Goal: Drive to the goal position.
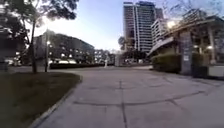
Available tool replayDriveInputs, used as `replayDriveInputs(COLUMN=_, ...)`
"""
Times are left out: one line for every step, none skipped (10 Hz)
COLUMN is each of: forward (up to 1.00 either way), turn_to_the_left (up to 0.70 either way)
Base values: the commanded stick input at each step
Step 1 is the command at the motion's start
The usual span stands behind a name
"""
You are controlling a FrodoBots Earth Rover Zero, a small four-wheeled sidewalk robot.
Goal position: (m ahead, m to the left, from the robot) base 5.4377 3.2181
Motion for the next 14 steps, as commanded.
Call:
replayDriveInputs(forward=0.70, turn_to_the_left=0.23)
replayDriveInputs(forward=0.70, turn_to_the_left=0.09)
replayDriveInputs(forward=0.70, turn_to_the_left=0.01)
replayDriveInputs(forward=0.70, turn_to_the_left=0.00)
replayDriveInputs(forward=0.70, turn_to_the_left=0.00)
replayDriveInputs(forward=0.70, turn_to_the_left=0.00)
replayDriveInputs(forward=0.70, turn_to_the_left=0.00)
replayDriveInputs(forward=0.70, turn_to_the_left=0.00)
replayDriveInputs(forward=0.70, turn_to_the_left=0.00)
replayDriveInputs(forward=0.70, turn_to_the_left=0.00)
replayDriveInputs(forward=0.70, turn_to_the_left=0.00)
replayDriveInputs(forward=0.70, turn_to_the_left=0.00)
replayDriveInputs(forward=0.70, turn_to_the_left=0.00)
replayDriveInputs(forward=0.70, turn_to_the_left=0.00)
